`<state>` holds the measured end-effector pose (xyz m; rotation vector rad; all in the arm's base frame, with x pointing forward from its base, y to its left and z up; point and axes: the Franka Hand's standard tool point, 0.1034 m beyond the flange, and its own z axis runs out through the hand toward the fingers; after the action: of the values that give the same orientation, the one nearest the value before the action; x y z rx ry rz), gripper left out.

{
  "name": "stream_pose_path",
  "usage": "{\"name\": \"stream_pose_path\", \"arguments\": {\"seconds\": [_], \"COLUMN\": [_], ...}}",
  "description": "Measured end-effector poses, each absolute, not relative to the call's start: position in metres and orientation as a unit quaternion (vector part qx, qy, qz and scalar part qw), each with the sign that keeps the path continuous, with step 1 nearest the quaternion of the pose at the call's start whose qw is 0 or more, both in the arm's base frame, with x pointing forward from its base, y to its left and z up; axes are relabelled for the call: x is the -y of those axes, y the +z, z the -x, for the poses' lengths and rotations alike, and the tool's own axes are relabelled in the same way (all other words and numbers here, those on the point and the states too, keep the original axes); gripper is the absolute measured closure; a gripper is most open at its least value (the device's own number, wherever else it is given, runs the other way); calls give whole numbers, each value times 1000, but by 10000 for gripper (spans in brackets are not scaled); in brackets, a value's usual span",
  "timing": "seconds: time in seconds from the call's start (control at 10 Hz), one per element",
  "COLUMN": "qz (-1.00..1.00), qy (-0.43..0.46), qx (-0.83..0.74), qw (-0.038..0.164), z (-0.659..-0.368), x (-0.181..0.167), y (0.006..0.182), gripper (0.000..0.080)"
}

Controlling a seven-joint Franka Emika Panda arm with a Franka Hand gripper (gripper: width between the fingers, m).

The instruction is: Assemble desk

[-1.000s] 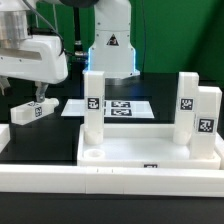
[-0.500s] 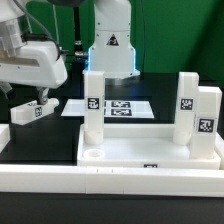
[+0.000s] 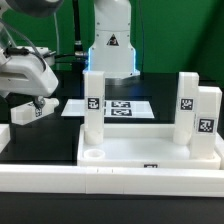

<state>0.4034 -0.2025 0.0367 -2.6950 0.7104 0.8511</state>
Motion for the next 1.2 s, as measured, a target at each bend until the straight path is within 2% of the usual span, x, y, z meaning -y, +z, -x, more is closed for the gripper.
{"name": "stream_pose_path", "arguments": {"seconds": [0.5, 0.6, 1.2], "qz": [861, 865, 864], "qy": [422, 419, 422], "qx": [-239, -238, -236], "qw": [149, 143, 142], "z": [-397, -401, -401], "x": [217, 220, 217], "y": [26, 20, 16], "gripper": [150, 150, 150]}}
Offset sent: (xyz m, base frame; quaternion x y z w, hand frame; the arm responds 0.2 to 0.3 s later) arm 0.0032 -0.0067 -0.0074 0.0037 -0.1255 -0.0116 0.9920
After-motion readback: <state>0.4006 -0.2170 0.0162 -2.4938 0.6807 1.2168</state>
